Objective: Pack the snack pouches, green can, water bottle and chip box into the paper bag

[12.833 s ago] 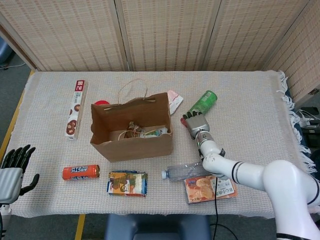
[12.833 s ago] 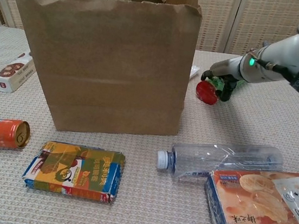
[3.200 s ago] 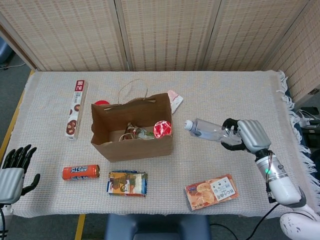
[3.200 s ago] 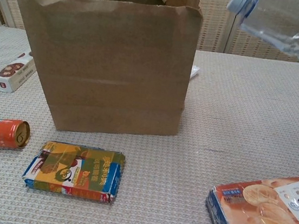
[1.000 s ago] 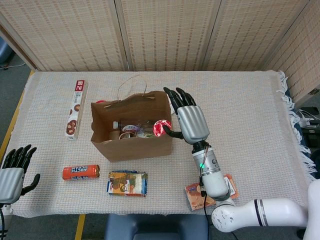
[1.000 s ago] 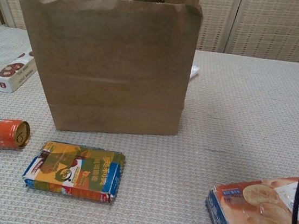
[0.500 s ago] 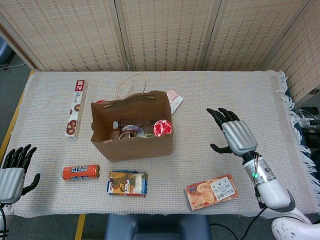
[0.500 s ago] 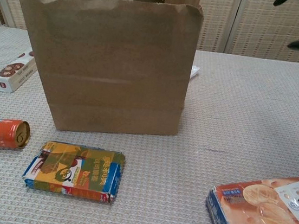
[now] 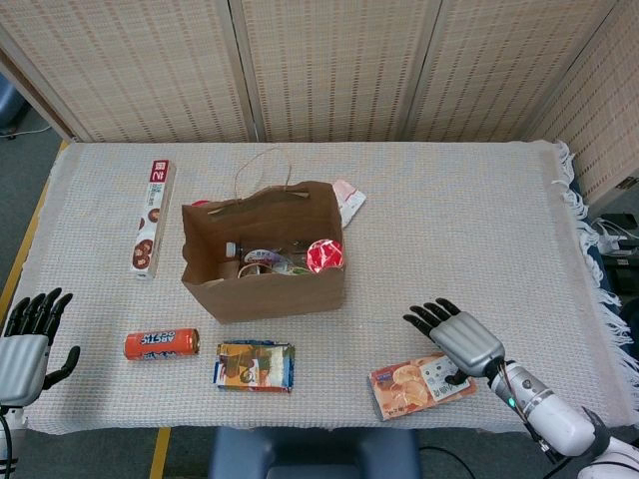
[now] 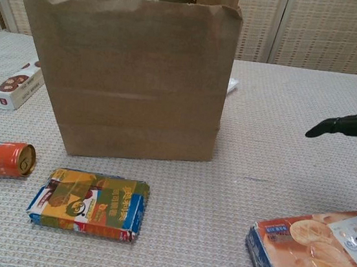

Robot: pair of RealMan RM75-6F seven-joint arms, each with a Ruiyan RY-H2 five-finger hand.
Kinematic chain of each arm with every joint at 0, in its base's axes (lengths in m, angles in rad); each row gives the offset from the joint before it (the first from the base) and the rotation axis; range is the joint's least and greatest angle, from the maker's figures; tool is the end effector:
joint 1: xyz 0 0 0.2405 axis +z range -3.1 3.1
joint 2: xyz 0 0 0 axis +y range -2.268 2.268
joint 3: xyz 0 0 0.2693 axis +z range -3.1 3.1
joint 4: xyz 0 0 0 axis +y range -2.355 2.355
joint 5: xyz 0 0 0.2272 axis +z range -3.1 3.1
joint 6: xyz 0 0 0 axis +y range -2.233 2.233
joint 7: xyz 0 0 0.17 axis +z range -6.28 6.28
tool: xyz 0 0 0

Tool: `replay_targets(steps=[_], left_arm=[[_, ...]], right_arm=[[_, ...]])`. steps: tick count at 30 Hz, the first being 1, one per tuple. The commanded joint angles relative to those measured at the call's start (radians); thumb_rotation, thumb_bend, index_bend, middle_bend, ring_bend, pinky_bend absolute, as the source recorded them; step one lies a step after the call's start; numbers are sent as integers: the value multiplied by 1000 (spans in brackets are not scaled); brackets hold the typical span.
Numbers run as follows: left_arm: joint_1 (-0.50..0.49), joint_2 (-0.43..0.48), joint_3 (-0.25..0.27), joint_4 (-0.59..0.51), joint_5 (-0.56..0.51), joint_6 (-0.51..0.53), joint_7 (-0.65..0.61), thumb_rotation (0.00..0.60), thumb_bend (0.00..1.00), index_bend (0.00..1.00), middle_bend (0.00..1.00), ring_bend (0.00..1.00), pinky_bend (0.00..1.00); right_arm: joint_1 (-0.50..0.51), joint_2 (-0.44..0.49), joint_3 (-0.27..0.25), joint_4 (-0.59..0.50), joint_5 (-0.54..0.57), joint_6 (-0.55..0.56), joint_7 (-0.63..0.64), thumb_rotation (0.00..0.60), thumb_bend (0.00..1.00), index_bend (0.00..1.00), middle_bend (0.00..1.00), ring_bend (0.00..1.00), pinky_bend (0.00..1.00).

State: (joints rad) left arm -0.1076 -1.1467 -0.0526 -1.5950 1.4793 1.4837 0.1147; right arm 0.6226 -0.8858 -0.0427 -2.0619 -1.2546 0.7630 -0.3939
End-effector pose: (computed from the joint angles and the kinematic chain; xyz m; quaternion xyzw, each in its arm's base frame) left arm -0.3286 0.2177 0.1428 -0.6107 -0.3543 -0.3622 0.6085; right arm -0.1987 -0.2628 0.0709 0.8436 -0.3644 0.1886 0.3463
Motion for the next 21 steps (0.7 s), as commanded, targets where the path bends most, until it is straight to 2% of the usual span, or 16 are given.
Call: replay_targets(steps=[1, 9, 21], left_arm=[[0, 1, 1, 1, 1, -1, -3, 600, 387, 58, 0, 0, 0], [-1, 3, 0, 0, 1, -3, -8, 600, 388, 58, 0, 0, 0], [-2, 4, -1, -4, -1, -4, -7, 600, 388, 58, 0, 0, 0]], right_arm=[[16, -39, -28, -5, 24, -34, -55, 600, 0, 0, 0, 0, 0], [56, -96, -78, -22, 114, -62, -181, 600, 0, 0, 0, 0, 0], [89, -216, -124, 18, 223, -5, -305, 600, 0, 0, 0, 0, 0]])
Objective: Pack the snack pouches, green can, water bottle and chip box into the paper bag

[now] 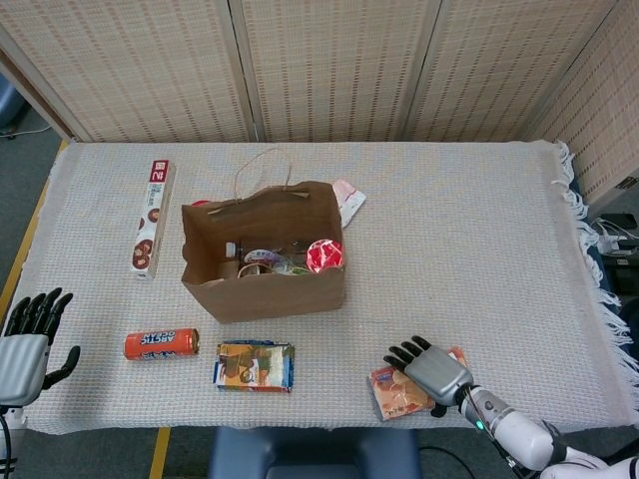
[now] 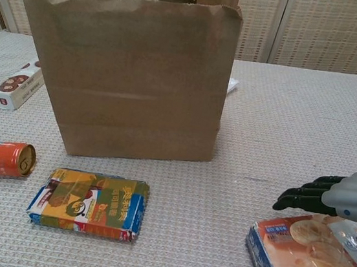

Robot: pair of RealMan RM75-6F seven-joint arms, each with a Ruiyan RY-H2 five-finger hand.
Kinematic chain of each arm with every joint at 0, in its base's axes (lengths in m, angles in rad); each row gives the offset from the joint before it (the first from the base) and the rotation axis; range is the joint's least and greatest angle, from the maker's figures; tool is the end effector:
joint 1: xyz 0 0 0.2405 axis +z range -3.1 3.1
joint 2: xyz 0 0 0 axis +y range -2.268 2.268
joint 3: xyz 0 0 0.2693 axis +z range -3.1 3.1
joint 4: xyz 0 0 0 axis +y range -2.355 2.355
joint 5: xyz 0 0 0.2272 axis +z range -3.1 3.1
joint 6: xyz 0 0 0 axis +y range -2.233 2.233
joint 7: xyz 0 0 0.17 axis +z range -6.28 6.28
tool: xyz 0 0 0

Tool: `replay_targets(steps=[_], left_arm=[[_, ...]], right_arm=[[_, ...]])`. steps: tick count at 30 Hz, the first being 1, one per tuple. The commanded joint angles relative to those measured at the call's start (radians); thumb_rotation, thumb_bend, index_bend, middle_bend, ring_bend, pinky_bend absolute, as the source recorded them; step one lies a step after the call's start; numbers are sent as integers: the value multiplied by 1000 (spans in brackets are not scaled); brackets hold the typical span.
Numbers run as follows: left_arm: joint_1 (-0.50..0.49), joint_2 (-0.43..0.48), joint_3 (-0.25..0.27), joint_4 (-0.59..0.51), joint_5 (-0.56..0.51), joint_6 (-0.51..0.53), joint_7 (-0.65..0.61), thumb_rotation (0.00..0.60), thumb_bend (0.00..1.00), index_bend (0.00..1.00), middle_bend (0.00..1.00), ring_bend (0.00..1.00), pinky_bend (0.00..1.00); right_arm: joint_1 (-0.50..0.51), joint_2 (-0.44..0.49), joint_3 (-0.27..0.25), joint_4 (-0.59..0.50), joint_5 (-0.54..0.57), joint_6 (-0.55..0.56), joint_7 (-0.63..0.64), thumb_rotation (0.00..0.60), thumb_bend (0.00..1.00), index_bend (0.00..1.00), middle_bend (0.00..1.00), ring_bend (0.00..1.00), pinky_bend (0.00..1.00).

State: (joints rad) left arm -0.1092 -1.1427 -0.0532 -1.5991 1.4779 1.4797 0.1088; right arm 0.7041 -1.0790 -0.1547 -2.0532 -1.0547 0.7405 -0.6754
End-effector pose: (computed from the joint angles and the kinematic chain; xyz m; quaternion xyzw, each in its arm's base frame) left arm -0.3282 0.2183 0.1433 -0.6103 -0.3569 -0.3634 0.6067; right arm -0.2007 -0.2313 0.0055 0.8843 -0.3479 0.1172 0.2884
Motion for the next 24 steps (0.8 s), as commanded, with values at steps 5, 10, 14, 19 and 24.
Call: replay_targets(steps=[5, 10, 14, 19, 24], left_arm=[[-1, 1, 1, 1, 1, -1, -4, 600, 388, 58, 0, 0, 0], [-1, 2, 1, 1, 3, -1, -7, 600, 388, 58, 0, 0, 0], [-1, 3, 1, 2, 3, -2, -9, 600, 388, 59, 0, 0, 0], [-1, 3, 2, 2, 3, -3, -10, 600, 388, 58, 0, 0, 0], [-1, 3, 2, 2, 3, -2, -10, 600, 389, 58, 0, 0, 0]], right_arm=[[19, -58, -33, 14, 59, 36, -56, 600, 0, 0, 0, 0, 0], [28, -96, -54, 32, 86, 63, -97, 600, 0, 0, 0, 0, 0], [7, -139, -54, 54, 65, 117, -96, 600, 39, 11, 21, 12, 68], [-41, -174, -42, 94, -35, 186, -36, 600, 283, 487, 432, 457, 548], [-72, -157, -29, 114, -133, 219, 61, 600, 339, 636, 562, 604, 682]])
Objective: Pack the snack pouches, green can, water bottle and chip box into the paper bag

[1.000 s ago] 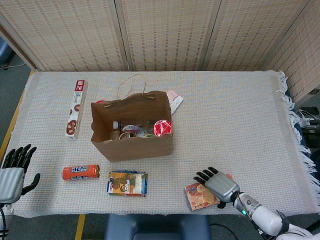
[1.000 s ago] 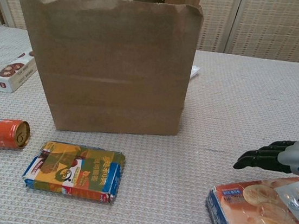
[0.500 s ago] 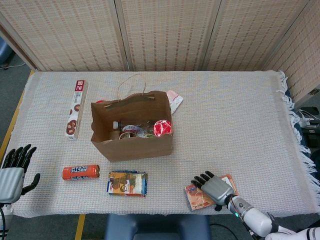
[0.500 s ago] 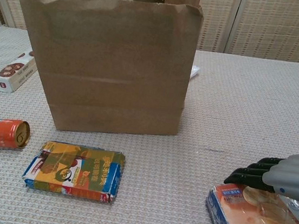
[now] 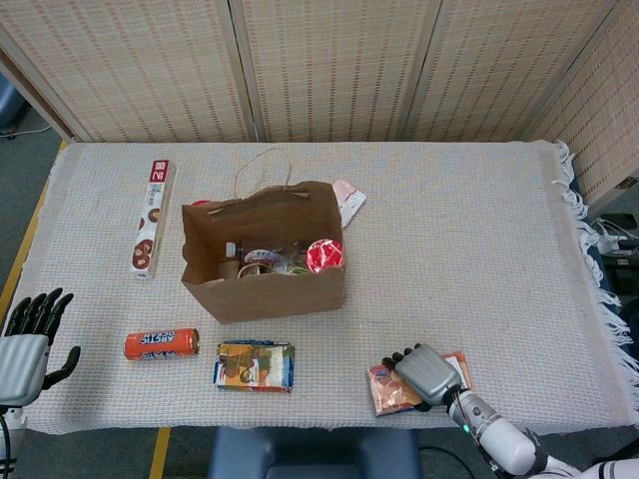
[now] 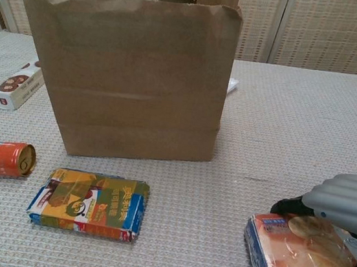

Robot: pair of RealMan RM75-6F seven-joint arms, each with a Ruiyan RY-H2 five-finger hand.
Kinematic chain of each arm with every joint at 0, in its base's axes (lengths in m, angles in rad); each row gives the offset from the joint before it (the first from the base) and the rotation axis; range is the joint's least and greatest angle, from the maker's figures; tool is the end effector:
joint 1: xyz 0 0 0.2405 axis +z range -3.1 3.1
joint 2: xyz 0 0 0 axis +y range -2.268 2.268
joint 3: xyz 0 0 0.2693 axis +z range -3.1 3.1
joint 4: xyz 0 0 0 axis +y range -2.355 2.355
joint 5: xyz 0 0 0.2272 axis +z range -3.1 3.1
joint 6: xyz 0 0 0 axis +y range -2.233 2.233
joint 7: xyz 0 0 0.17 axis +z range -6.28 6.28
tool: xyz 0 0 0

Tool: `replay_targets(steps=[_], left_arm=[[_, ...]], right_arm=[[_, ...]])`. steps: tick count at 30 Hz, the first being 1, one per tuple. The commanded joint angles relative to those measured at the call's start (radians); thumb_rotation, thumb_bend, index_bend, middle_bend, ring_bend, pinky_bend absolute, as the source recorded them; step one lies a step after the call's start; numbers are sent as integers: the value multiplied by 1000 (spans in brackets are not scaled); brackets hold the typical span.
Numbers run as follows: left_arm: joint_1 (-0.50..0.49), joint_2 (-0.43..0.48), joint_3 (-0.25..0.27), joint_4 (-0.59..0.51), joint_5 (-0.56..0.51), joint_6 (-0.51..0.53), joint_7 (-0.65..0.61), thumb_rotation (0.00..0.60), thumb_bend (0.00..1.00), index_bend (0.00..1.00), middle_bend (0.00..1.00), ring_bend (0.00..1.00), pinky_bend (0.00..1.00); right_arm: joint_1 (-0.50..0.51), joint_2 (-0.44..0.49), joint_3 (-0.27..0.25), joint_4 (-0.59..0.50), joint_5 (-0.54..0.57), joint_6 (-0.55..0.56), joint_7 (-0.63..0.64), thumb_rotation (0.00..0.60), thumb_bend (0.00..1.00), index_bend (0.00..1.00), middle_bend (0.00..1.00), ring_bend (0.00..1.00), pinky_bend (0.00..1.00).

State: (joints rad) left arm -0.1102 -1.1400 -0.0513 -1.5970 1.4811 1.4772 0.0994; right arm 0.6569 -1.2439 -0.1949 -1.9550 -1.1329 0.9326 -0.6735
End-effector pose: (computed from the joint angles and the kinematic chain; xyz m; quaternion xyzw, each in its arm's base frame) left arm -0.3286 0.2183 0.1436 -0.6114 -0.3584 -0.3644 0.6041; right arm -0.2019 -0.2291 -0.0211 0.8700 -0.3329 0.1694 0.3218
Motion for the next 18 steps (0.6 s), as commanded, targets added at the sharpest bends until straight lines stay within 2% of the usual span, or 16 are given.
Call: replay_targets(steps=[1, 6, 9, 10, 11, 15, 18], left_arm=[[0, 0, 0, 0, 0, 0, 0, 600, 389, 58, 0, 0, 0], [0, 0, 0, 0, 0, 0, 0, 600, 388, 58, 0, 0, 0], [0, 0, 1, 0, 0, 0, 1, 600, 388, 58, 0, 0, 0], [0, 0, 1, 0, 1, 0, 1, 600, 389, 58, 0, 0, 0], [0, 0, 1, 0, 1, 0, 2, 600, 388, 58, 0, 0, 0], [0, -1, 1, 0, 1, 1, 3, 600, 389, 58, 0, 0, 0], [0, -1, 1, 1, 1, 0, 1, 600, 388, 58, 0, 0, 0]], right_arm=[[-30, 18, 15, 14, -70, 34, 81, 600, 341, 641, 567, 608, 682], [-65, 93, 66, -7, -161, 113, 238, 600, 343, 644, 570, 611, 682], [-73, 110, 79, -12, -182, 134, 274, 600, 343, 644, 570, 611, 682], [-92, 139, 137, -30, -208, 224, 338, 600, 343, 644, 570, 611, 682], [-106, 158, 160, -42, -229, 268, 379, 600, 343, 645, 570, 611, 682], [-127, 205, 248, -96, -262, 365, 506, 600, 343, 644, 571, 611, 678], [-128, 208, 333, -129, -267, 438, 543, 600, 342, 644, 571, 611, 674]])
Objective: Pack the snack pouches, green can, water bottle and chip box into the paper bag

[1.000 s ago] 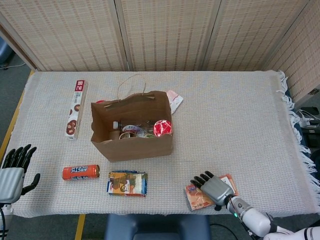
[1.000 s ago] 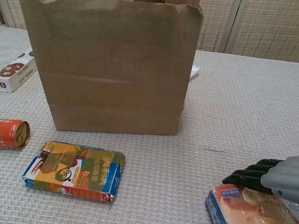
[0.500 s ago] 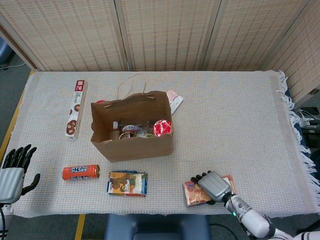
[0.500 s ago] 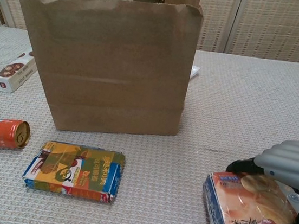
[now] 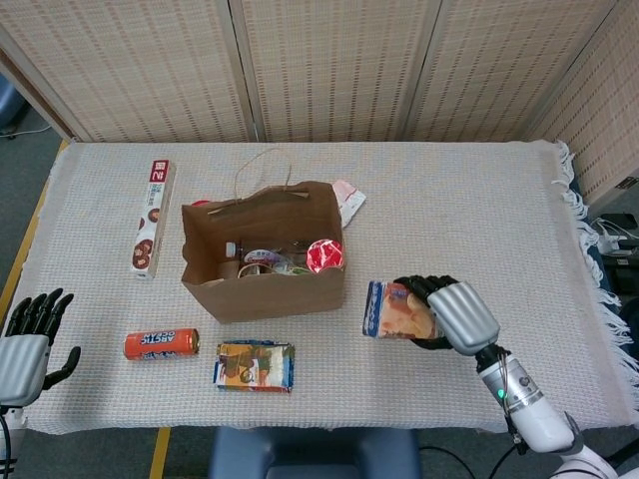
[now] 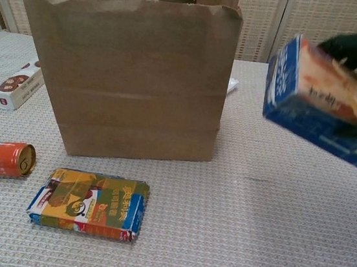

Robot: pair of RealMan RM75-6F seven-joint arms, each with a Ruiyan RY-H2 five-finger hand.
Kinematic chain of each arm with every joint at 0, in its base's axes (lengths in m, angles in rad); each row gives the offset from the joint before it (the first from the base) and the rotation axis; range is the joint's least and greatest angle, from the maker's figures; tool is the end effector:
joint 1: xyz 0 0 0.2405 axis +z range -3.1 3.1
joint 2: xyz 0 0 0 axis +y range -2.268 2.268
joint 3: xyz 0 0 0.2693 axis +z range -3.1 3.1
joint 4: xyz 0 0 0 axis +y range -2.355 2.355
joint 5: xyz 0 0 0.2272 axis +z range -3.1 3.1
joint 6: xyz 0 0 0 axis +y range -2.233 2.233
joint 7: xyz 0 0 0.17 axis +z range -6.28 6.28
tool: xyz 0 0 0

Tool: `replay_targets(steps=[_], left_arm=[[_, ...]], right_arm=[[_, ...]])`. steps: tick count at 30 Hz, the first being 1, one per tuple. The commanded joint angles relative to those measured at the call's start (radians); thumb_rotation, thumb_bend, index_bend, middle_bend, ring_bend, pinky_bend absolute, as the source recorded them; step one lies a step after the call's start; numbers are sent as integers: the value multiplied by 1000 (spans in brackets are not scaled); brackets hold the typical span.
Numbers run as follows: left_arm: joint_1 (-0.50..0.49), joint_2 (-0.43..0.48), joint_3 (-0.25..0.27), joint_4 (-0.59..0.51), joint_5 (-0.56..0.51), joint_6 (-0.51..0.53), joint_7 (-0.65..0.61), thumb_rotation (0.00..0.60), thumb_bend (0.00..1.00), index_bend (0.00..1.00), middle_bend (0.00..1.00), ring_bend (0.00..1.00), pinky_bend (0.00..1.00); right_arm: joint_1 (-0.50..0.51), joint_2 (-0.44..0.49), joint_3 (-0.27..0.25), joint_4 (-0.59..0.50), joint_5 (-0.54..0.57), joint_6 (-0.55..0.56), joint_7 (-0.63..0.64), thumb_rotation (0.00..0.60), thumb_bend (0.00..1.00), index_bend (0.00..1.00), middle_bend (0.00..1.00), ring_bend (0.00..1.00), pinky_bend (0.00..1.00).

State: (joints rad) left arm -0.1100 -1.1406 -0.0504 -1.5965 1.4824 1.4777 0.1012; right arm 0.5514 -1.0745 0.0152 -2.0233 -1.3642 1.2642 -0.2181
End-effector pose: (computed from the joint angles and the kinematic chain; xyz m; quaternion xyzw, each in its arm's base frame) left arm -0.3285 0.2180 0.1433 -0.6121 -0.3577 -0.3639 0.6041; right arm -0.1542 -0.2858 0.0941 0.7076 -0.3735 0.4407 0.4069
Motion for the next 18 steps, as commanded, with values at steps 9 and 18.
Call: replay_targets(steps=[9, 18], left_arm=[[-1, 2, 0, 2, 1, -2, -9, 600, 388, 58, 0, 0, 0], [-2, 5, 1, 2, 1, -7, -20, 600, 388, 59, 0, 0, 0]], right_arm=[[116, -103, 388, -70, 33, 212, -130, 600, 343, 644, 571, 609, 654], [366, -393, 518, 106, 127, 193, -344, 600, 343, 642, 571, 608, 652]])
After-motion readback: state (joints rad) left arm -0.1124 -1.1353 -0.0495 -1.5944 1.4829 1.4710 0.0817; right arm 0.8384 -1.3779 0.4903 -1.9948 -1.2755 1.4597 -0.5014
